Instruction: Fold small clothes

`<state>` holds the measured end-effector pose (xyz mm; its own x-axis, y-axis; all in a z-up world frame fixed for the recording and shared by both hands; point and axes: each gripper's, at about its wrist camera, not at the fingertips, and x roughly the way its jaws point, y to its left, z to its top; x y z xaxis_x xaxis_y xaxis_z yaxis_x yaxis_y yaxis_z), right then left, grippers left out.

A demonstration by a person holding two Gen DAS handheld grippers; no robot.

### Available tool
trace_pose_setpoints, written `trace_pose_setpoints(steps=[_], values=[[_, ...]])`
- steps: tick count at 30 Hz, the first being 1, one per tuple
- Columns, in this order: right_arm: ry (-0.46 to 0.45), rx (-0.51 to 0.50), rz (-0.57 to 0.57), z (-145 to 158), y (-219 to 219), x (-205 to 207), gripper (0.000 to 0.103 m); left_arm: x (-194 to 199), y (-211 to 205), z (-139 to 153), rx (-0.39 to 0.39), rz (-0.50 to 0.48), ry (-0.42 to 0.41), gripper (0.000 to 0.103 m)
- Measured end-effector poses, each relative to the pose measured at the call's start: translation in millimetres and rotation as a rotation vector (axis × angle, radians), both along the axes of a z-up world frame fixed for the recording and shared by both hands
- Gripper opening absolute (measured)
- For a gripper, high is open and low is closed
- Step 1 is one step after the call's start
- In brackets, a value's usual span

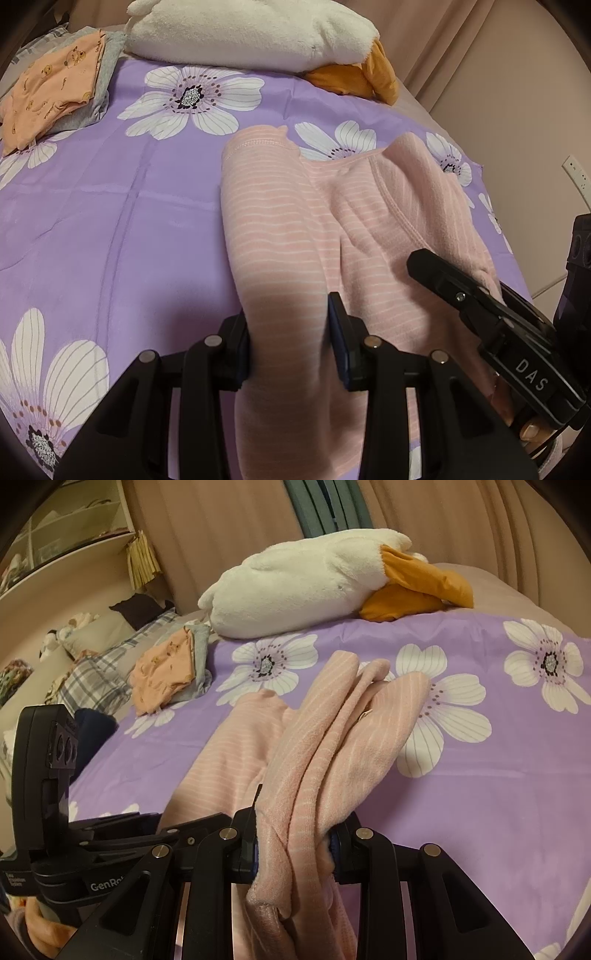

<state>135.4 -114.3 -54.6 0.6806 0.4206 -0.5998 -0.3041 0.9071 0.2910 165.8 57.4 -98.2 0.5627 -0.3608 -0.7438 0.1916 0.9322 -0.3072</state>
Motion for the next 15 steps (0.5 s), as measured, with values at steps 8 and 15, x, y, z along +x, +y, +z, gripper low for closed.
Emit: trace_pose_setpoints(steps=[8, 15], values=[[0.005, -0.004, 0.0, -2.6, -1.5, 5.0, 0.029, 7.7, -0.3, -5.4, 0.006, -0.002, 0.01, 0.036], [0.031, -0.007, -0.001, -10.6, -1.7, 12.0, 0.029, 12.5, -0.8, -12.7, 0.013, -0.001, 0.03, 0.036]])
